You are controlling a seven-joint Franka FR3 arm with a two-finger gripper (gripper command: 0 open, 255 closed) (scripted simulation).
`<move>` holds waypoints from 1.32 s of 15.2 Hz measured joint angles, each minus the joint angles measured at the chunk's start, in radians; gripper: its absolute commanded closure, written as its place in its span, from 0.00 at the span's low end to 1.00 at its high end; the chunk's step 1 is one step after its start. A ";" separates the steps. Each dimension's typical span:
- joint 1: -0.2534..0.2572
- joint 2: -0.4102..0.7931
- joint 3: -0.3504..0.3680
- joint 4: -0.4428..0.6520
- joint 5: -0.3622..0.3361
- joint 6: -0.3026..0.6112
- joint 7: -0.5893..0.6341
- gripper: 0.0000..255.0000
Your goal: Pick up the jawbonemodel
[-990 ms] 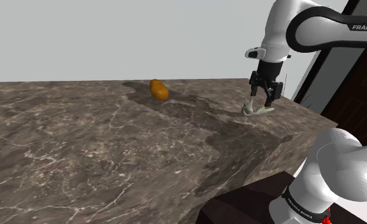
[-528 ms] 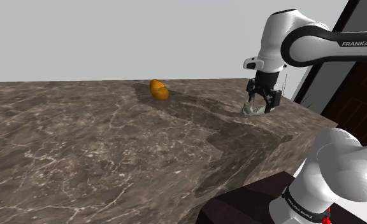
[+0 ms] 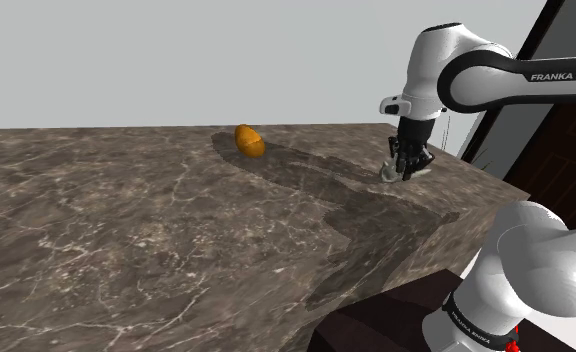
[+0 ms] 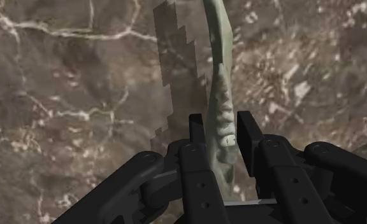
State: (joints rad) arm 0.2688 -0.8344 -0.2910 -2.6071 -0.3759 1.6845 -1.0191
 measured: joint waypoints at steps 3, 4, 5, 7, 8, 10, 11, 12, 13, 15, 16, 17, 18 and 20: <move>0.000 0.000 0.000 0.000 0.000 0.000 0.000 1.00; 0.000 0.000 0.000 0.000 0.000 0.000 0.000 1.00; 0.000 -0.001 0.000 0.000 0.000 0.000 0.000 1.00; 0.001 -0.002 0.004 0.015 0.004 -0.017 -0.003 1.00; 0.002 -0.002 0.007 0.027 0.007 -0.028 -0.005 1.00; 0.003 -0.001 0.011 0.048 0.010 -0.048 -0.009 1.00; 0.005 0.003 0.015 0.068 0.015 -0.064 -0.011 1.00; 0.005 0.002 0.017 0.080 0.016 -0.076 -0.015 1.00; 0.006 -0.001 0.021 0.090 0.019 -0.089 -0.016 1.00; 0.008 0.006 0.026 0.120 0.025 -0.112 -0.020 1.00; 0.009 0.009 0.028 0.132 0.027 -0.121 -0.022 1.00; 0.011 0.011 0.033 0.149 0.031 -0.136 -0.023 1.00; 0.011 0.015 0.035 0.166 0.033 -0.150 -0.026 1.00; 0.012 0.019 0.037 0.196 0.036 -0.175 -0.034 1.00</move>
State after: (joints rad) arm 0.2805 -0.8159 -0.2535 -2.4108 -0.3402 1.5096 -1.0529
